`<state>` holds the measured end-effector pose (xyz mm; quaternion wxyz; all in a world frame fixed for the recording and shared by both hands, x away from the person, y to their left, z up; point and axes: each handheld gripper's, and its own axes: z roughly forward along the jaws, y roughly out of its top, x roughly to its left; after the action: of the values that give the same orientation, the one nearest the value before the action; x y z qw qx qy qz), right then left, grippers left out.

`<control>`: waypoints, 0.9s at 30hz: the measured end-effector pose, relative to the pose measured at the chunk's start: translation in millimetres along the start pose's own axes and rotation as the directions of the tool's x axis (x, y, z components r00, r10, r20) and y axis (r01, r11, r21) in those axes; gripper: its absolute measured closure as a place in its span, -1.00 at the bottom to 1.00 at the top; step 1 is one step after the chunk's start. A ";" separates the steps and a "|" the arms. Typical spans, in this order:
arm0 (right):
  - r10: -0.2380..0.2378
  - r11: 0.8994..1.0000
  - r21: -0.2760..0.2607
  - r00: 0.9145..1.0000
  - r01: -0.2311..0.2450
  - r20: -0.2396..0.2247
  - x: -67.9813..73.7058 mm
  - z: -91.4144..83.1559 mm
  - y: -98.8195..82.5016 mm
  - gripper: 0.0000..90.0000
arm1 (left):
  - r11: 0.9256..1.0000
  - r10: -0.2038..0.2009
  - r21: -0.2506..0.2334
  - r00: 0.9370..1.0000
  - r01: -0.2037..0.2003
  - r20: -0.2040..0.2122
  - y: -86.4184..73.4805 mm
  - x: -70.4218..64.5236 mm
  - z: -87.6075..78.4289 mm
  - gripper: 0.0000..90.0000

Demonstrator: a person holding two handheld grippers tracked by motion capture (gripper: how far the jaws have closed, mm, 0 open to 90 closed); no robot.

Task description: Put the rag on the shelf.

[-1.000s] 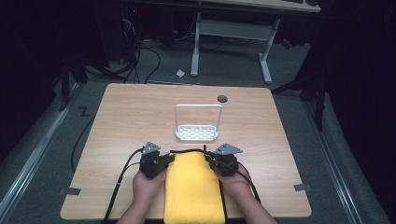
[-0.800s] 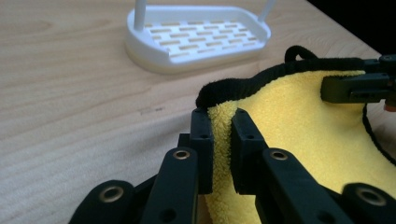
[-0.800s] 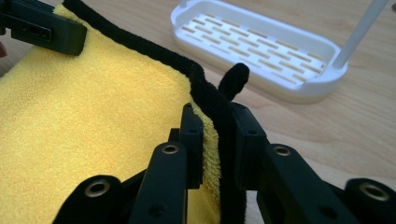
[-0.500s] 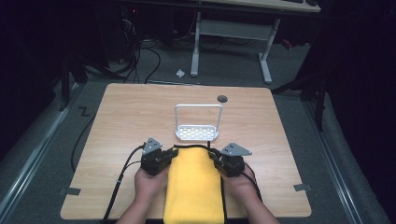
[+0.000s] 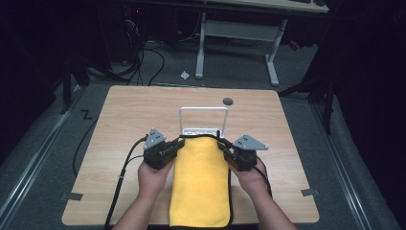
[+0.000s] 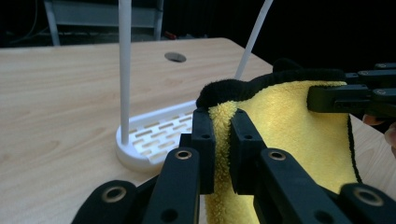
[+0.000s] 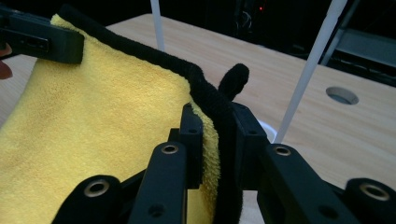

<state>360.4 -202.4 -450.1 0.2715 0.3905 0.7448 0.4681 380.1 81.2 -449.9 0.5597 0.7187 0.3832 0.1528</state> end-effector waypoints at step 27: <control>-0.013 0.980 -0.197 1.000 0.014 0.007 -5.4 -33.5 69.1 0.72 | 0.984 0.070 -0.165 0.998 -0.070 -0.006 72.0 -13.9 -23.5 0.85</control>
<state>360.2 -205.4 -373.2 0.3138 0.3580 0.6967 0.5366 383.0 81.6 -372.9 0.6116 0.6830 0.3436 0.2035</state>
